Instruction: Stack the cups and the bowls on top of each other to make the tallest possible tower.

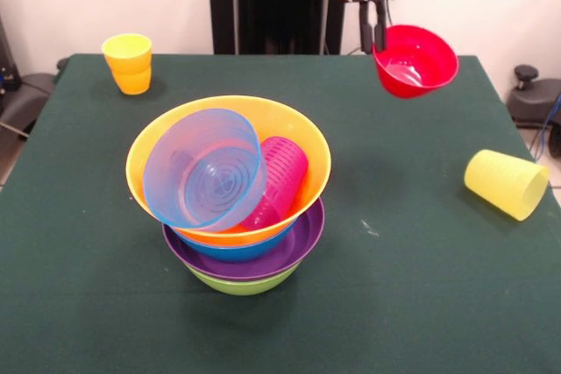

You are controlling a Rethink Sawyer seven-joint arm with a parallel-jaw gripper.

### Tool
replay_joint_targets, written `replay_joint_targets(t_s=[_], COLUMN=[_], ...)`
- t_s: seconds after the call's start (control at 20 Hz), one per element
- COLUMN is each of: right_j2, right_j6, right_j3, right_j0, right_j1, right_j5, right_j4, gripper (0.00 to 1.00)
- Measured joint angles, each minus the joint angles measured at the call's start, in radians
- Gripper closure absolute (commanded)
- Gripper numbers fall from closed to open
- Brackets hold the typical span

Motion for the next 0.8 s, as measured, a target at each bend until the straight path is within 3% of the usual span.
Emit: replay_joint_targets(t_s=[0.05, 0.15, 0.5, 0.8], right_j2=[0.024, 0.145, 0.345, 0.472], right_j6=[0.000, 0.000, -0.017, -0.067], right_j3=[0.007, 0.028, -0.010, -0.105], right_j0=[-0.030, -0.194, -0.509, -0.668], right_j1=[-0.014, -0.077, -0.124, -0.096], right_j5=[0.010, 0.079, 0.283, 0.460], right_j4=[0.001, 0.018, 0.041, 0.047], gripper=[1.00, 1.00, 1.00, 1.00])
